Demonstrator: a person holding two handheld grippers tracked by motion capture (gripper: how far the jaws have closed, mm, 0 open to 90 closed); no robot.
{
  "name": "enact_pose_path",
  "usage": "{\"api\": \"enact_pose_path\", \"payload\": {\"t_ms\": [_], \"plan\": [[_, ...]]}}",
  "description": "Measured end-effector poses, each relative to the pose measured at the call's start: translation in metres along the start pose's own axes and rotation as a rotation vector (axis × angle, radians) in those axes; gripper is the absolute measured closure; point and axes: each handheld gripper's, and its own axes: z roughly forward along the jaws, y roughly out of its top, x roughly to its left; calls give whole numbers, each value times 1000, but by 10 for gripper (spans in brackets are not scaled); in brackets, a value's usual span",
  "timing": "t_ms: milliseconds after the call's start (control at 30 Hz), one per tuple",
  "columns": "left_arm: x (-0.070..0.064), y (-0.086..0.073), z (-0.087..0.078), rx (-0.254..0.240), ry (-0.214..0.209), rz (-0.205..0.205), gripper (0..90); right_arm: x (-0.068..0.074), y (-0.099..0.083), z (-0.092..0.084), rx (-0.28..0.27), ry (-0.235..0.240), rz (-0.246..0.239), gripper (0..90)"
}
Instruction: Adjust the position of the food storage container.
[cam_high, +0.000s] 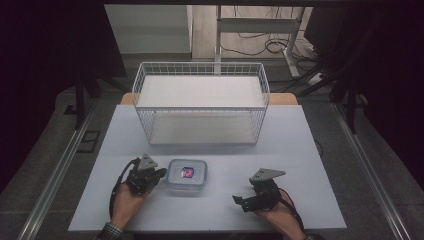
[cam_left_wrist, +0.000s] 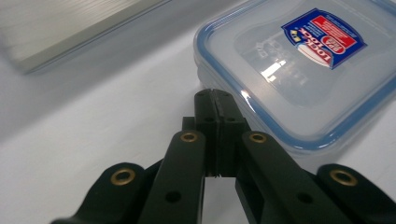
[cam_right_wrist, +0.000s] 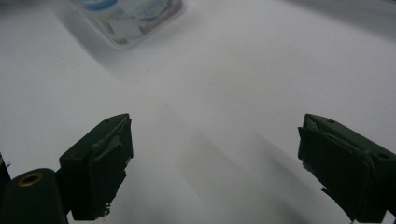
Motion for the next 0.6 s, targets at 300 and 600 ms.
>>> {"api": "enact_pose_path", "payload": {"t_ms": [300, 600], "plan": [[-25, 9, 11, -14, -85, 41, 900, 0, 0, 0, 0, -1, 3, 100], [-14, 5, 9, -16, -86, -20, 571, -1, -1, 1, -10, 5, -6, 82]]}}
